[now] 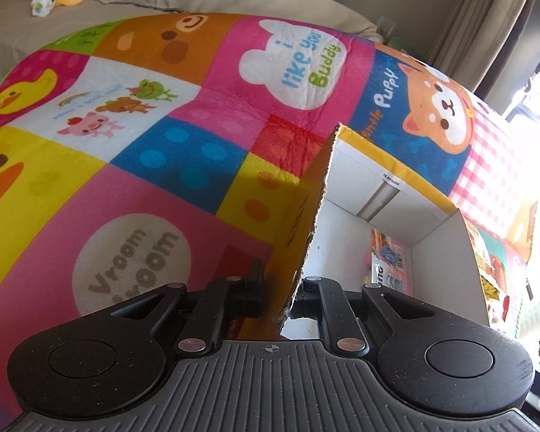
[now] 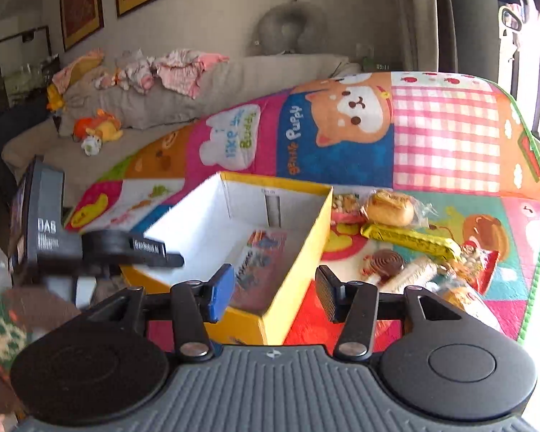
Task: Organize objects
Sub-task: 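Carry the pink pack into the yellow box and release it, then reach the right gripper back toward the snack pile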
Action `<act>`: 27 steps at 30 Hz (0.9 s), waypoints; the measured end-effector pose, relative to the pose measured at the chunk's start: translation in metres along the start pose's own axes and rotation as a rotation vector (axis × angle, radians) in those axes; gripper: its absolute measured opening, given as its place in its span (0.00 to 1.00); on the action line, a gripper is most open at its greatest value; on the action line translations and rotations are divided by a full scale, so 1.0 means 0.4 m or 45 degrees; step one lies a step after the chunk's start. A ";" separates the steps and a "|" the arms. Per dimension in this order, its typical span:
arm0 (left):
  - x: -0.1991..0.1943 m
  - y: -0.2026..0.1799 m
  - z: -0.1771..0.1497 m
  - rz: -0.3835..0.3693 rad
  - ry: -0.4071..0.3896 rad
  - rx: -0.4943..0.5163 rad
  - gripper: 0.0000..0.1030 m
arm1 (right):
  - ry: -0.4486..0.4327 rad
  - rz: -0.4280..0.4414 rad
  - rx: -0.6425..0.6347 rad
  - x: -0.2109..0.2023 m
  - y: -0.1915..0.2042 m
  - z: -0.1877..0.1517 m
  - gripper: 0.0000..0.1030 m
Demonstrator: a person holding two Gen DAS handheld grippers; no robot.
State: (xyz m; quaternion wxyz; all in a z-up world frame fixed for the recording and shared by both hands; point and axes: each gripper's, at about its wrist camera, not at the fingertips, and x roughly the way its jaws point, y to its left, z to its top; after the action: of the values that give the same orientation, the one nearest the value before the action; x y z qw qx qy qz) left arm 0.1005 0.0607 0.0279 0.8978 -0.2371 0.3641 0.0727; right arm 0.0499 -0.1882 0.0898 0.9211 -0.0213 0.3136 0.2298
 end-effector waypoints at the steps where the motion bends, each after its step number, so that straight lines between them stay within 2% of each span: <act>1: 0.000 -0.001 0.000 0.001 -0.001 -0.001 0.13 | 0.020 -0.011 -0.013 0.000 0.002 -0.017 0.48; 5: -0.001 0.000 0.000 0.006 -0.001 0.019 0.13 | 0.071 -0.067 -0.029 0.031 0.011 -0.058 0.48; 10: 0.001 0.014 0.011 0.012 0.002 0.029 0.15 | 0.056 -0.094 -0.055 0.073 0.027 -0.052 0.48; 14: -0.001 0.025 0.015 0.013 0.000 0.021 0.15 | 0.034 0.006 -0.016 0.068 -0.004 -0.025 0.48; 16: -0.001 0.024 0.015 0.014 -0.001 0.021 0.15 | 0.017 0.027 0.043 0.059 -0.042 0.004 0.48; 20: -0.001 0.026 0.015 0.007 -0.003 0.019 0.15 | 0.020 -0.006 0.193 0.095 -0.150 0.087 0.49; 24: -0.003 0.026 0.014 0.003 0.001 0.035 0.15 | 0.118 0.044 0.394 0.229 -0.263 0.193 0.49; 27: -0.004 0.027 0.013 -0.001 0.004 0.047 0.15 | 0.177 0.082 0.498 0.344 -0.299 0.268 0.53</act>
State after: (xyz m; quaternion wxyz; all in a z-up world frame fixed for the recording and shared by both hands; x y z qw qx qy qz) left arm 0.0993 0.0728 0.0284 0.9014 -0.2209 0.3667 0.0651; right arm 0.2588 -0.2192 0.0824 0.8760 0.1519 0.4156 0.1917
